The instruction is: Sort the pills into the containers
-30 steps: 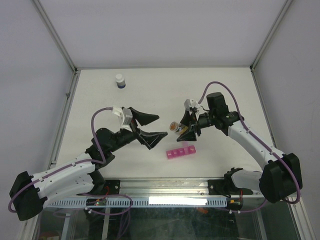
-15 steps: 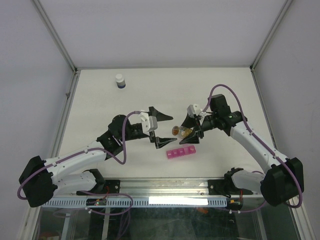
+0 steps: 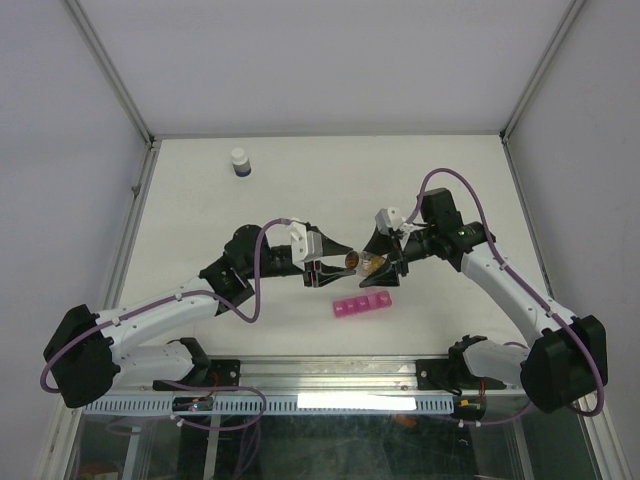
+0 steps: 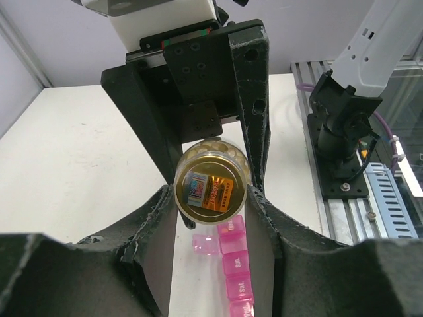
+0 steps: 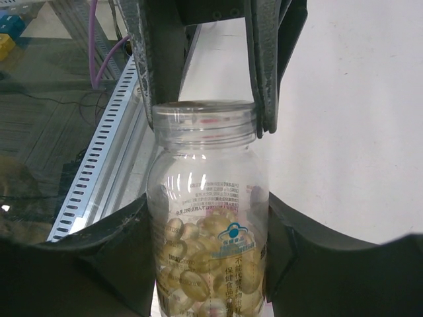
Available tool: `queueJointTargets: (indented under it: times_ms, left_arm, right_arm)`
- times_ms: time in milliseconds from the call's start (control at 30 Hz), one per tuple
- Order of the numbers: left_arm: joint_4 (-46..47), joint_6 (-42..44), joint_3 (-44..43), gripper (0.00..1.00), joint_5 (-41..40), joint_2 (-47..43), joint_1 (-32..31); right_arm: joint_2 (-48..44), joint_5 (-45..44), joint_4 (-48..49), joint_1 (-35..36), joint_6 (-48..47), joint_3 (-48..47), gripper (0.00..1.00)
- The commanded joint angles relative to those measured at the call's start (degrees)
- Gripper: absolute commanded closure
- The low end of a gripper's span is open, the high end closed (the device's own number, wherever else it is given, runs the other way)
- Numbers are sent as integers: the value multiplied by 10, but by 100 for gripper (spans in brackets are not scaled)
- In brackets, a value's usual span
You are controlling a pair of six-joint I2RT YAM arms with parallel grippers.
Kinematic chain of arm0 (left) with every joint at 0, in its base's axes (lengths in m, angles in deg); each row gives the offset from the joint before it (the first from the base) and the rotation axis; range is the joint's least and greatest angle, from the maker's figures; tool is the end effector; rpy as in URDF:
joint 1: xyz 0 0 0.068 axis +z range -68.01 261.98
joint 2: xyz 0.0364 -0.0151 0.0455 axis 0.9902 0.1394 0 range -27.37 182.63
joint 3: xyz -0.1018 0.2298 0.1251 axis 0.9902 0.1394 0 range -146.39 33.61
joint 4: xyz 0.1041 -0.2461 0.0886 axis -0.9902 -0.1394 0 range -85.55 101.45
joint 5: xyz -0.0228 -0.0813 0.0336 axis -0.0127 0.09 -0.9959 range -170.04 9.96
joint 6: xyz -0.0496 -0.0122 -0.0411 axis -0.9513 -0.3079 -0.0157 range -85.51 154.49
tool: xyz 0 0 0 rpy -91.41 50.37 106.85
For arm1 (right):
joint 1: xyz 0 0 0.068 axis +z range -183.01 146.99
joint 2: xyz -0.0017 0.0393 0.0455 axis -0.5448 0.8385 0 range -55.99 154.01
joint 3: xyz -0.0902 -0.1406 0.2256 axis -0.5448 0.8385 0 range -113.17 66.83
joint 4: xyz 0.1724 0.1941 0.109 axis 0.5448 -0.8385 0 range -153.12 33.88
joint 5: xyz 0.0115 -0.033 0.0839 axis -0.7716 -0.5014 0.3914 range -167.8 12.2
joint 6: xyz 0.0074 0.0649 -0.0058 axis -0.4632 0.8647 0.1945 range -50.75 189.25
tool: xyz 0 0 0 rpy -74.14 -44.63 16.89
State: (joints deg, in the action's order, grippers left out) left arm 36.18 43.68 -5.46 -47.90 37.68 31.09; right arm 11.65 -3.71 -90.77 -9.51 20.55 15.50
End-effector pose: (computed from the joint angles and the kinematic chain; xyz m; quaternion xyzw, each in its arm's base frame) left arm 0.1606 -0.2411 0.2950 0.5115 0.4977 -0.4241 0.5576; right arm 0.2043 0.1430 0.2795 -0.6059 0.4892 0.4959 0.3842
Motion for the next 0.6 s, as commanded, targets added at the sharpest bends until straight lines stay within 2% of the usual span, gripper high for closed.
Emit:
queueJointTargets:
  times_ms: [0, 133, 300, 367, 433, 567]
  left_arm:
    - [25, -47, -28, 85, 23, 4, 4]
    - [52, -155, -16, 100, -5, 10, 4]
    - [57, -420, -2, 100, -174, 6, 1]
    - [52, -484, -1, 100, -205, 8, -13]
    - [41, -507, -6, 100, -221, 9, -23]
    - [2, -500, -22, 100, -240, 4, -27]
  right_arm:
    - [-7, -2, 28, 1, 19, -21, 100]
    - [-3, -22, 57, 0, 63, -20, 100]
    - [4, -50, 82, -1, 100, -18, 100]
    - [9, -51, 84, -1, 105, -20, 100]
    - [11, -50, 85, -1, 108, -20, 100]
    - [11, -55, 87, -2, 112, -20, 100]
